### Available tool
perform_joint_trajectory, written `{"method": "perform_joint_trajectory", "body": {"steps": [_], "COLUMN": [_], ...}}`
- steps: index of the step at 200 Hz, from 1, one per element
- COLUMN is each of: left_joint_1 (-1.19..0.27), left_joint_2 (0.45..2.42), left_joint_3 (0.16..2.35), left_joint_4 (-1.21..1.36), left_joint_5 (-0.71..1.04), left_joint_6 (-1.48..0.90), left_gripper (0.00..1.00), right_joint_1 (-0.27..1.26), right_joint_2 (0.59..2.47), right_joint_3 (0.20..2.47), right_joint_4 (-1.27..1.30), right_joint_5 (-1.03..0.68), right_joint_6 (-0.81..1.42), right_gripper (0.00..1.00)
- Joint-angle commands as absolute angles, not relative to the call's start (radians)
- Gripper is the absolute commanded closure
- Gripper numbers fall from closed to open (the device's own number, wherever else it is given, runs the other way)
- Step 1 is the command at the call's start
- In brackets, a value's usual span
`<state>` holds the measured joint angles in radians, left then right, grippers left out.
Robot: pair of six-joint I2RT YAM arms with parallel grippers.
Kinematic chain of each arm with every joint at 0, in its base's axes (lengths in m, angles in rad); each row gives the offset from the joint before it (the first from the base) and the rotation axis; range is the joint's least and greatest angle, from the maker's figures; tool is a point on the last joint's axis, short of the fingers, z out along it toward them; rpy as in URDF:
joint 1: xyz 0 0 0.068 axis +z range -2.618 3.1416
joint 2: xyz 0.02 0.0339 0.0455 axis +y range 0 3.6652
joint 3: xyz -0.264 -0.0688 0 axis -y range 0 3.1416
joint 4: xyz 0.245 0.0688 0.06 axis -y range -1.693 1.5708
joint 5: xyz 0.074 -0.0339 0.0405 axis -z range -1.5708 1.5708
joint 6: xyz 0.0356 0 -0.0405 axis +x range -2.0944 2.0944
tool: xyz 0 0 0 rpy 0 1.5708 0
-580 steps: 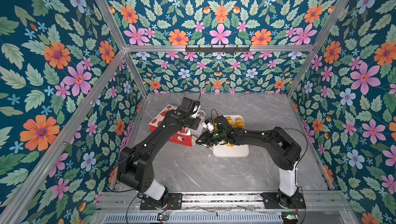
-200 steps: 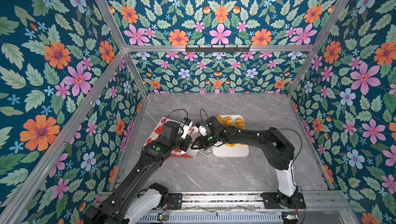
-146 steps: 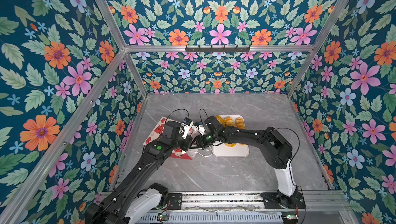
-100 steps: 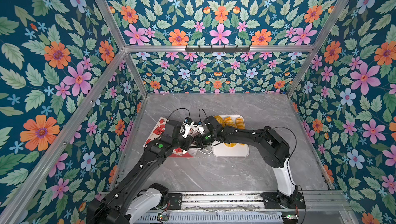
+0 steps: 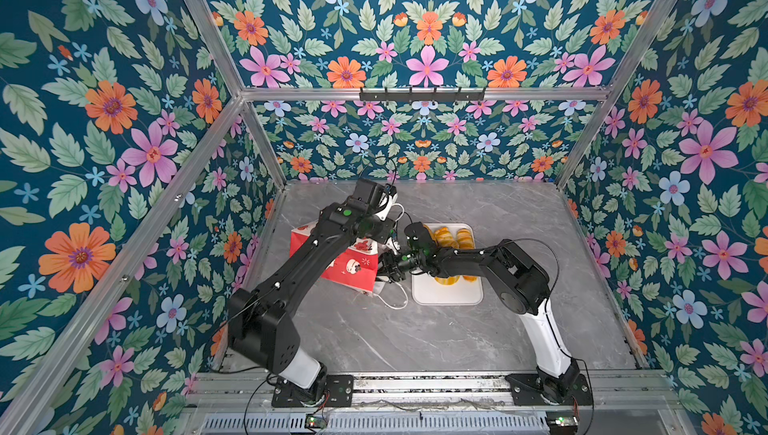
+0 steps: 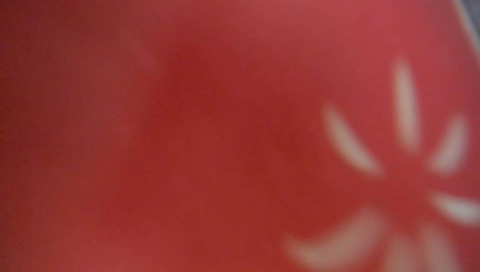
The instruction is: Take the fake bread out of the paper bag
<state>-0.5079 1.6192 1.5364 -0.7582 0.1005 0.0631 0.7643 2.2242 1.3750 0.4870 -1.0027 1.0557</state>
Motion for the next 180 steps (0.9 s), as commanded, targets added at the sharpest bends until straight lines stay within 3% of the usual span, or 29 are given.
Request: {"method": "perform_joint_trajectory", "body": {"steps": [1,72,180], "left_joint_1": [-0.509,-0.509,-0.51], "left_joint_2": [1.707,1.801,1.257], "left_joint_3": [1.656,1.725,1.125], "left_joint_4": [-0.876,-0.965,-0.526], "left_joint_5": [0.087,0.093,0.146], "left_joint_6": [0.097,0.091,0.117], "left_gripper": [1.0,1.0,1.0], "right_joint_1": [0.765,0.764,0.765], "right_joint_2": [2.197,2.141,1.982], "right_joint_3": [1.372,1.349,1.354], "right_joint_4": [0.549,0.433,-0.035], "right_joint_5": [-1.045,-0.99,-0.724], "right_joint_6": [1.071,0.984,0.687], "right_gripper": [0.56,0.56,0.57]}}
